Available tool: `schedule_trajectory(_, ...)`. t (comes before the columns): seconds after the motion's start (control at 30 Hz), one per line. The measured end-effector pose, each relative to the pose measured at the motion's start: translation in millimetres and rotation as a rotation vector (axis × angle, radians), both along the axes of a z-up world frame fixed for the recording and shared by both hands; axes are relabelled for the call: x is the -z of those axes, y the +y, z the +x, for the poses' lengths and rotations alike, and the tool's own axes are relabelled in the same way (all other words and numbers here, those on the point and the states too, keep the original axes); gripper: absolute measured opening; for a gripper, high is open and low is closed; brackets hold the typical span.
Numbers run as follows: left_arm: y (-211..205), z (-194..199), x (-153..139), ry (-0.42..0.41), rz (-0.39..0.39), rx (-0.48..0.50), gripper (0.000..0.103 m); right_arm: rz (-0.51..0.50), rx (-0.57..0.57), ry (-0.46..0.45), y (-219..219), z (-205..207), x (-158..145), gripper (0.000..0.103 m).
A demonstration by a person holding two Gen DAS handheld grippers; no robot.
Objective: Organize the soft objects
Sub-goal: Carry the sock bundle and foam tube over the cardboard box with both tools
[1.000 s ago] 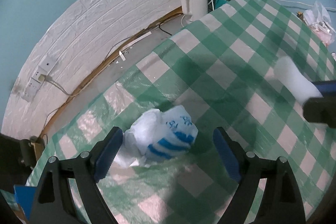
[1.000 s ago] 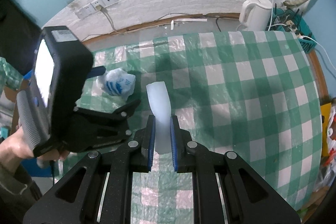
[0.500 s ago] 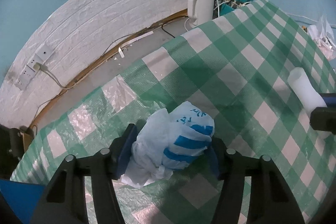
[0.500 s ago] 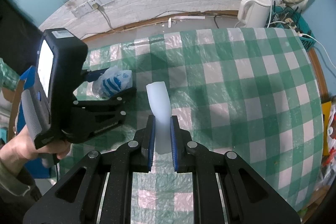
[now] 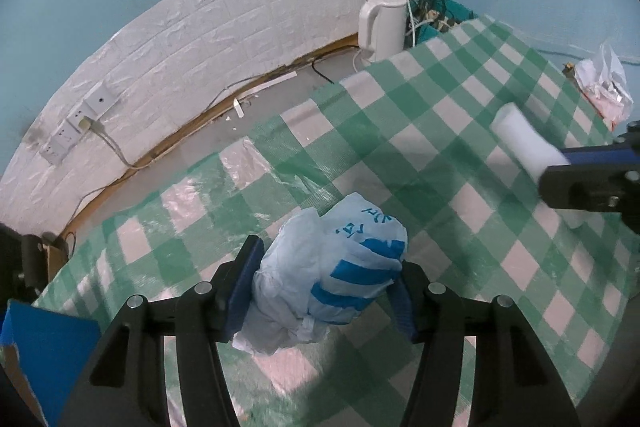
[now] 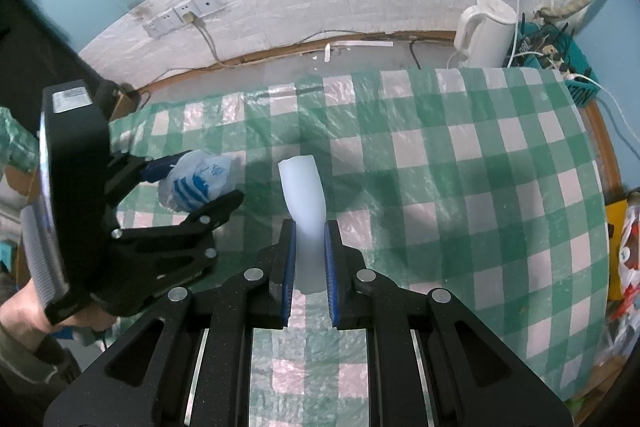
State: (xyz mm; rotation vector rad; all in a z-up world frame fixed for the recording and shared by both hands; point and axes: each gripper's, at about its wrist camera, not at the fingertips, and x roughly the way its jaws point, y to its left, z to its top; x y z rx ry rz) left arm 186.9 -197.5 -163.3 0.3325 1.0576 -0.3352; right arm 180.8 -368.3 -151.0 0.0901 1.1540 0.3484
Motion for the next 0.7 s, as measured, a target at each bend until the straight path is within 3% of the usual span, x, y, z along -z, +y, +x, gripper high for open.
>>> schedule_trajectory(0.33,13.9,-23.6,-40.5,-0.030,-0.058,-0.065,0.060,0.000,-0.035,-0.030,15.7,-14.4,-18.4,0.012)
schedule_trajectory(0.7,31.9,-55.9,-74.0,-0.066,-0.059,-0.108,0.060,0.004,-0.085,-0.070,42.0,-28.0,-42.2,0.012)
